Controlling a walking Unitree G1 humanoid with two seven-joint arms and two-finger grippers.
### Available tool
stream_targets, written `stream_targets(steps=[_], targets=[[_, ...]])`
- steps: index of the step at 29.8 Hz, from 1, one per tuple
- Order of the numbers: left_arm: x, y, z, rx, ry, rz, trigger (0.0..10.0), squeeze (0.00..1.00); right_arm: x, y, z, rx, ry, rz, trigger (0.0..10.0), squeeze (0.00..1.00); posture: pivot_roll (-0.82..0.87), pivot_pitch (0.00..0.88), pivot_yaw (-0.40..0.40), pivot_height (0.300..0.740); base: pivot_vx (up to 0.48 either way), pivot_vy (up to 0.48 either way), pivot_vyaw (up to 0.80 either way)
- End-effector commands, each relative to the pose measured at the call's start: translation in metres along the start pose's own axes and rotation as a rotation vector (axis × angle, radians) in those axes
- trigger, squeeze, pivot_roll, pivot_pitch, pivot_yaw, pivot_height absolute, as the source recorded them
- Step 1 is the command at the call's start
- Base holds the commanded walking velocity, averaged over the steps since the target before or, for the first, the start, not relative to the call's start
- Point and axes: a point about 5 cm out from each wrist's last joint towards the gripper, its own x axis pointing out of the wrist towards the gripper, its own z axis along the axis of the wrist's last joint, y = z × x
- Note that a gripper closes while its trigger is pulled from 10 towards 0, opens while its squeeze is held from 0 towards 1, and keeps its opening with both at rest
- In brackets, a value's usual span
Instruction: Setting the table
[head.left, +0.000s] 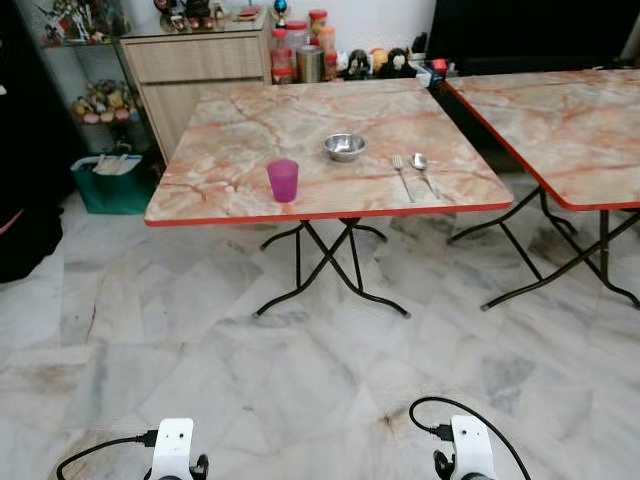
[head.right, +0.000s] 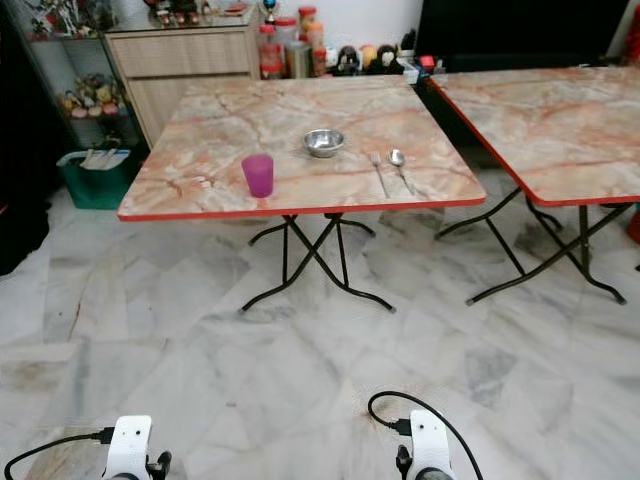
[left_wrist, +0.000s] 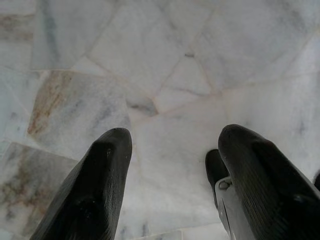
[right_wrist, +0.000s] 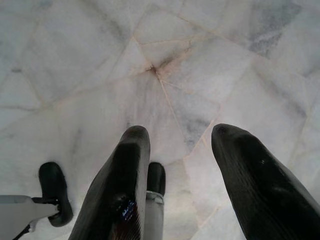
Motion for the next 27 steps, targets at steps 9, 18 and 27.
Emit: stream_targets(steps=[9, 18, 27], targets=[[-0.0009, 0.0031, -0.0036, -0.010, 0.014, 0.009, 10.0, 0.00, 0.0006, 0.0030, 0.0025, 0.008, 0.006, -0.001, 10.0, 0.00, 0.01, 0.000, 0.032, 0.719, 0.360, 0.000, 0.12], [-0.0012, 0.0041, -0.0043, -0.019, 0.013, 0.018, 10.0, 0.00, 0.0008, 0.0048, 0.0042, 0.021, 0.000, 0.000, 10.0, 0.00, 0.02, 0.000, 0.025, 0.719, 0.362, 0.000, 0.00], [-0.0019, 0.0073, -0.0065, -0.030, 0.021, 0.029, 10.0, 0.00, 0.0006, 0.0074, 0.0036, 0.061, -0.006, 0.002, 10.0, 0.00, 0.00, 0.000, 0.040, 0.719, 0.363, 0.000, 0.00]])
